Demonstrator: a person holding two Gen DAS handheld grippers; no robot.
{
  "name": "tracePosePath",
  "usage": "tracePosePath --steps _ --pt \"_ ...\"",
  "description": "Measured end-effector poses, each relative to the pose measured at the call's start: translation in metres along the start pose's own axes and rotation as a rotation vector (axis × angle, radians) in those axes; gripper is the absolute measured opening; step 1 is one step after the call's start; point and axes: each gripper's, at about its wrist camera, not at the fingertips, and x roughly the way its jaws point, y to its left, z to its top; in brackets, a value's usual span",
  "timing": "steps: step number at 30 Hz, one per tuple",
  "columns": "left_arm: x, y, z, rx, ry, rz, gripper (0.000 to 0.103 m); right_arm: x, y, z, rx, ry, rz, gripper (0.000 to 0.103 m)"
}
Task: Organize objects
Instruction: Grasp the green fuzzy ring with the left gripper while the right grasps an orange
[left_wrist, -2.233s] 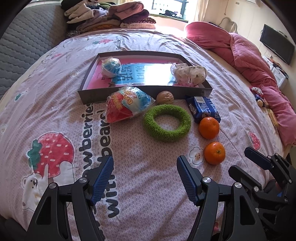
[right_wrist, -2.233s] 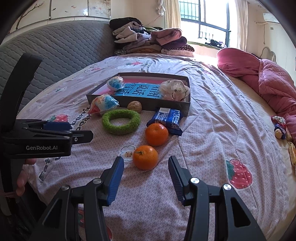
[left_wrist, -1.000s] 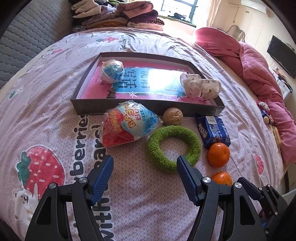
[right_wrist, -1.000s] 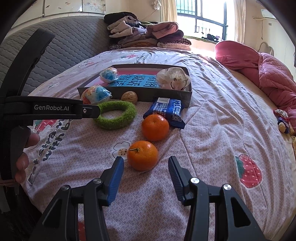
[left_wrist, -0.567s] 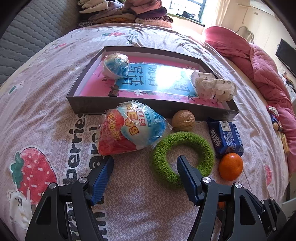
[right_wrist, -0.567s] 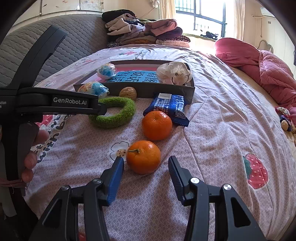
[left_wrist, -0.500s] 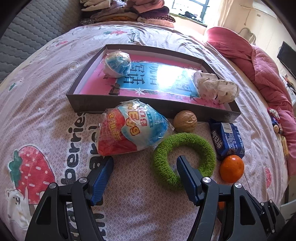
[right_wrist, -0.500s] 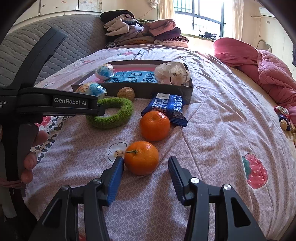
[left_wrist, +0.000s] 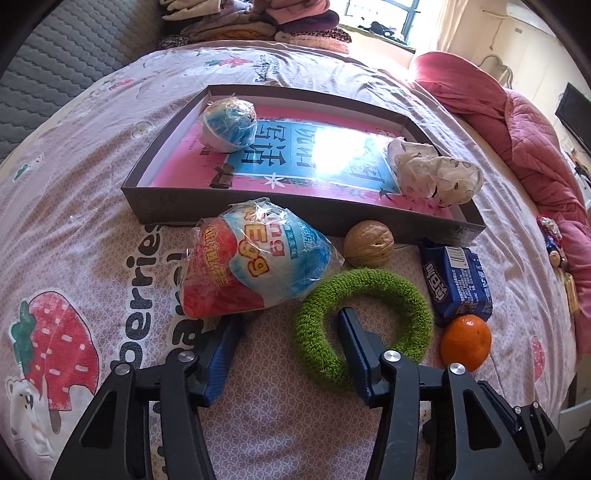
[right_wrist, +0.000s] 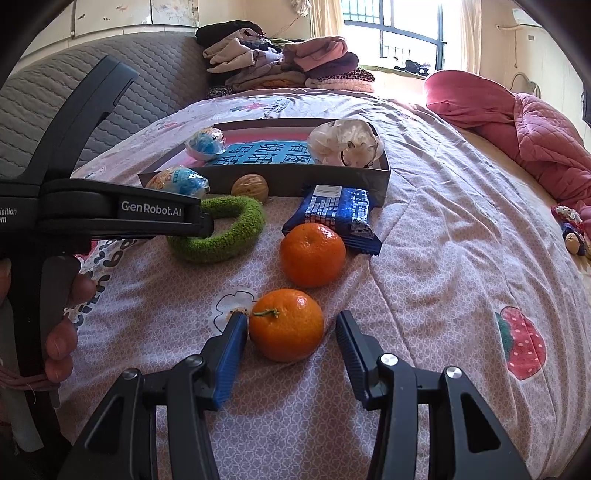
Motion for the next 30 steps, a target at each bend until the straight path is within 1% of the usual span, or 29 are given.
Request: tracePosePath --steps 1,2,4,7,10,13,19,25,30 --pt "0.0 0.0 0.0 -0.003 -0.001 -0.007 0.044 0.0 0.0 0.0 0.001 -0.003 0.001 0.048" --pt "-0.001 0.001 0.0 -0.007 -0.001 -0.02 0.041 0.0 0.0 0.0 0.0 -0.005 0.004 0.044" --pt "-0.002 0.002 0.0 -0.014 0.003 -0.042 0.027 0.0 0.0 0.0 0.0 -0.006 0.011 0.041" --pt "-0.002 0.002 -0.001 -0.019 0.005 -0.066 0.018 -0.001 -0.001 0.0 0.003 -0.007 0.021 0.04" --pt "-0.003 0.0 -0.002 -0.01 0.005 -0.077 0.013 -0.002 -0.002 0.0 0.008 -0.008 0.035 0.04" --pt "-0.006 -0.002 -0.005 0.007 0.0 -0.081 0.012 -0.004 -0.002 0.0 0.01 -0.008 0.049 0.039" --pt "-0.012 -0.001 -0.011 0.022 0.005 -0.113 0.012 -0.007 -0.004 -0.001 0.017 -0.011 0.068 0.039" --pt "-0.017 -0.003 -0.022 0.061 0.002 -0.103 0.012 -0.01 -0.006 -0.002 0.029 -0.017 0.077 0.039" --pt "-0.027 -0.001 -0.029 0.08 -0.016 -0.089 0.012 -0.016 -0.008 -0.001 0.032 -0.029 0.086 0.039"
